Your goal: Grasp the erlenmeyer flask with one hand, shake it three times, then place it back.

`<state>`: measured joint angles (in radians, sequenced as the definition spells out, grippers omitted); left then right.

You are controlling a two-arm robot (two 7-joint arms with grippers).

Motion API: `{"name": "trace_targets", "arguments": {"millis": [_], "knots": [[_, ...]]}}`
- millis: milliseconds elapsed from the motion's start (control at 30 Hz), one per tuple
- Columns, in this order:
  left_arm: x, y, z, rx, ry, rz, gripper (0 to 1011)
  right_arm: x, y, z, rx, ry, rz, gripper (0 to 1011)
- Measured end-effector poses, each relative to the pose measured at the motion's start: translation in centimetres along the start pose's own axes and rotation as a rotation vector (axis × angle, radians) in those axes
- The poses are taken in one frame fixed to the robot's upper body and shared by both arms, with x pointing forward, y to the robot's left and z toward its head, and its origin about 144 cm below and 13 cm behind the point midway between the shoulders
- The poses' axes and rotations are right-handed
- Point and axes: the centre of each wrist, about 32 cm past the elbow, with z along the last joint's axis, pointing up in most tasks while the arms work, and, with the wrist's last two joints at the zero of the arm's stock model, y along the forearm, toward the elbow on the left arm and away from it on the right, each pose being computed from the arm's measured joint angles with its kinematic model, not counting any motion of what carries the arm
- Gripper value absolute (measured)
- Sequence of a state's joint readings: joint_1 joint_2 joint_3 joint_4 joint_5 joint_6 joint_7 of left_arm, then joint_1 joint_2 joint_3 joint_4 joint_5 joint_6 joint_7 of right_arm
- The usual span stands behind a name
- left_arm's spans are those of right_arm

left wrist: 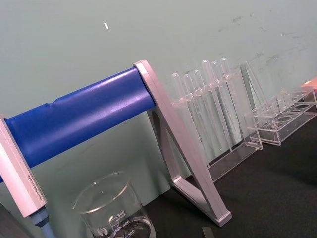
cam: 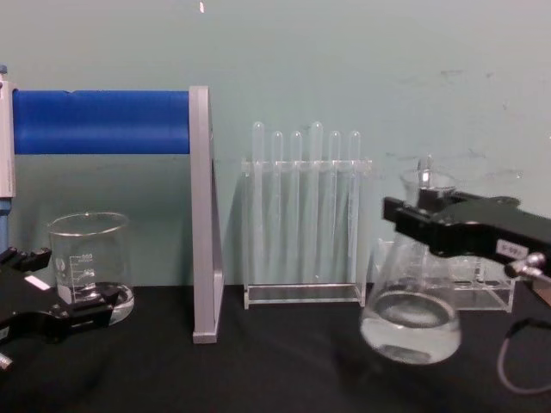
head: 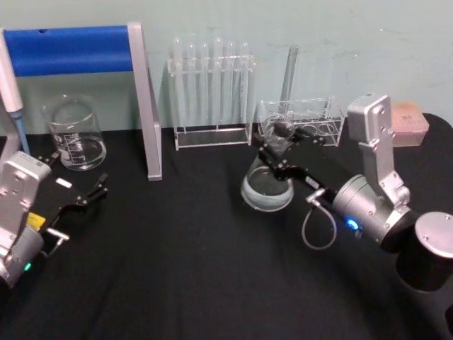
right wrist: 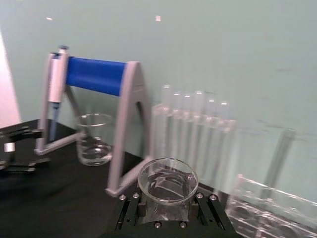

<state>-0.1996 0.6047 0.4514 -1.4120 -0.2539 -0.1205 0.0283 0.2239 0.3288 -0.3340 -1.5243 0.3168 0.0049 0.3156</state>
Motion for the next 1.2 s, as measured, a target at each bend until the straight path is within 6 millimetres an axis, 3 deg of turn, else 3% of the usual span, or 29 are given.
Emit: {"name": "trace_targets", "arguments": {"millis": [333,667,967,1200], "knots": [[0.0,0.0,0.0,0.000,0.000,0.000,1001,2.1,0.1,-0.2,-0.007,-0.012,-0.095,449],[0.0,0.0,0.0,0.000,0.000,0.000,1001,2.9,0.1,-0.3,-0.009,-0.013,-0.136,449],[0.0,0.0,0.0,0.000,0.000,0.000,1001,2.3,0.1,-0.3,-0.008,-0.008,-0.112,449],[0.0,0.0,0.0,0.000,0.000,0.000,1001,0.7,0.1,-0.1,-0.002,0.008,-0.039,449]]}}
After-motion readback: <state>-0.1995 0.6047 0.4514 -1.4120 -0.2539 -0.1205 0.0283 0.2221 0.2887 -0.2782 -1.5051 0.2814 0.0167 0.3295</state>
